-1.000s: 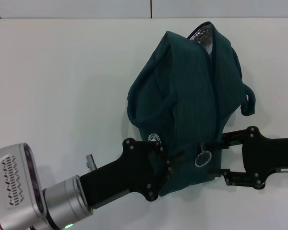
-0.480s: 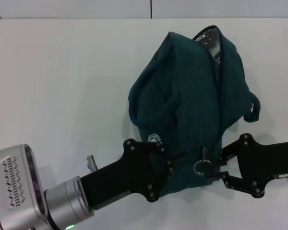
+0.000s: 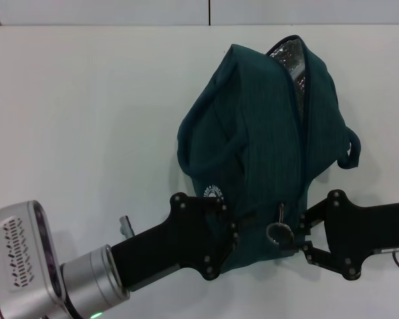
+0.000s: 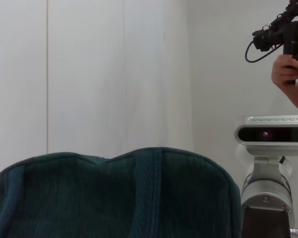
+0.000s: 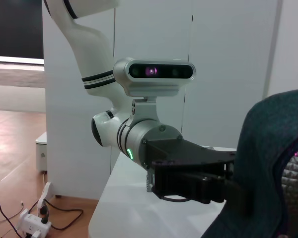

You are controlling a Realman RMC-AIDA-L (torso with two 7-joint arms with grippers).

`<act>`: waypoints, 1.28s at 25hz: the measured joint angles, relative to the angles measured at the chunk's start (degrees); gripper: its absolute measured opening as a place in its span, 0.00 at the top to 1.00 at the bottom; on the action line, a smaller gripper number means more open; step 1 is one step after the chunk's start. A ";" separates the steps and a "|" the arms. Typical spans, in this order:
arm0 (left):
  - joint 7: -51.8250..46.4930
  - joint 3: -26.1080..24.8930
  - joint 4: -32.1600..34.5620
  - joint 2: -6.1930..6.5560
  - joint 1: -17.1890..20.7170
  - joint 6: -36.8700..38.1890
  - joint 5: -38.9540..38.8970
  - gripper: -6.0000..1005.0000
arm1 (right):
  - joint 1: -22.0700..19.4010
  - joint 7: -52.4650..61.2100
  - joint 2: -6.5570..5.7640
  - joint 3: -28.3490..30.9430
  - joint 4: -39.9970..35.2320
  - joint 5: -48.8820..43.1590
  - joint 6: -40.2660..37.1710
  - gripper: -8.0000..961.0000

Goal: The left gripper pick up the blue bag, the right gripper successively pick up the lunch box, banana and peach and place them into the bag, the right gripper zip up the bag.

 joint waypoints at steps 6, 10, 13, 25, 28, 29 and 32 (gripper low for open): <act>0.33 0.05 -0.04 0.06 0.00 0.00 0.00 0.92 | 0.15 -1.83 0.01 0.03 0.18 0.91 0.06 0.92; 0.42 -0.01 -0.27 0.06 -0.17 0.00 0.00 0.91 | 0.03 -5.59 0.11 0.03 0.56 1.54 0.01 0.97; 0.44 -0.07 -0.34 0.10 -0.35 0.00 0.00 0.91 | -0.12 -8.86 0.29 0.03 0.89 1.80 -0.15 0.97; 1.68 -0.16 -0.50 0.24 -0.44 0.03 -0.05 0.89 | -3.59 -20.72 0.37 0.11 1.68 13.98 -0.81 0.97; 1.90 -0.04 -0.50 0.24 -0.44 -0.02 -0.06 0.88 | -3.77 -22.92 0.38 -0.06 2.80 16.64 -0.83 0.97; 1.90 0.00 -0.52 0.26 -0.44 -0.03 -0.06 0.88 | -3.84 -23.29 0.38 -0.07 2.90 17.07 -0.84 0.97; 1.94 0.11 -0.59 0.31 -0.46 -0.06 -0.03 0.88 | -4.17 -24.65 0.47 -0.18 3.15 18.63 -0.92 0.97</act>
